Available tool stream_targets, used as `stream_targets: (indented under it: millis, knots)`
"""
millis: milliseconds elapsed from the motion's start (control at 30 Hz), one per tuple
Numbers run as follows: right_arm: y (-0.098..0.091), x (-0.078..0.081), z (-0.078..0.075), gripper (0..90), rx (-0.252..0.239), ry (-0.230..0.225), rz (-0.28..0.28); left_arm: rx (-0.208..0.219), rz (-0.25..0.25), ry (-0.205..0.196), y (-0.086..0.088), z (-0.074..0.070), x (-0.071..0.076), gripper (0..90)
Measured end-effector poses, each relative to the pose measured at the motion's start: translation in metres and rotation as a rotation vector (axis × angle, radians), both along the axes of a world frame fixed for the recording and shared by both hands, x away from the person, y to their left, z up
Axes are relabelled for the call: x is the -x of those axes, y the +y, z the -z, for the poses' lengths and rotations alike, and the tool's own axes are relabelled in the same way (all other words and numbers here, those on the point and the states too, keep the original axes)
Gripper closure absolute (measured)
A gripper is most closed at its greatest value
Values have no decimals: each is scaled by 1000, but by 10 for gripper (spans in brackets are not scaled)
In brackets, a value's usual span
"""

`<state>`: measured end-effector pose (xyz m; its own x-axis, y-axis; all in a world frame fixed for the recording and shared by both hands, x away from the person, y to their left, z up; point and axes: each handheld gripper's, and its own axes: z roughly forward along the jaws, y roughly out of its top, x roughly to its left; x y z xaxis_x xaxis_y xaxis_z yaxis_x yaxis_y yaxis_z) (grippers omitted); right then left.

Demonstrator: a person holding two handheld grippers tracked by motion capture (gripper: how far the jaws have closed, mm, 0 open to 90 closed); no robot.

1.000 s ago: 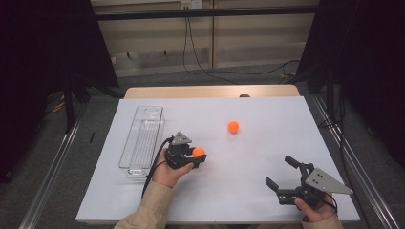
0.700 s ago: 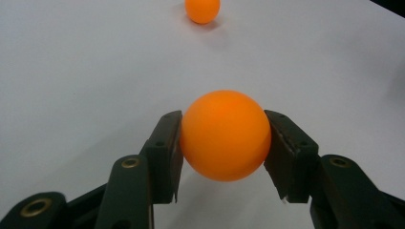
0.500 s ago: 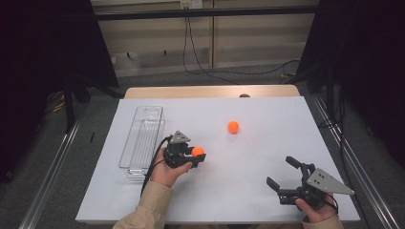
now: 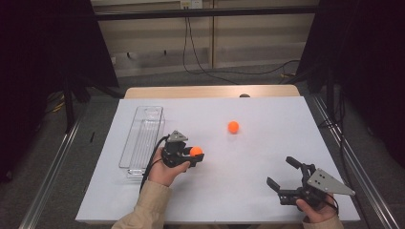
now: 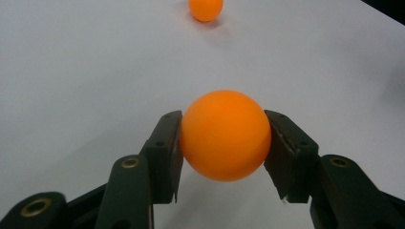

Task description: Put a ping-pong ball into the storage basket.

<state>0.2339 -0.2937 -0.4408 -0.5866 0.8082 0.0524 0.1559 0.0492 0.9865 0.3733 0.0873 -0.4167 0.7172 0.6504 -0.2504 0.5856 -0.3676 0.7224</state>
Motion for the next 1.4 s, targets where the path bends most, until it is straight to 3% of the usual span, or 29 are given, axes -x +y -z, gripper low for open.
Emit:
stream_targets:
  millis: [1400]
  knots:
    - [-1, 0, -1, 26, 4, -5, -2, -20, -12, -11, 16, -15, -3, 508]
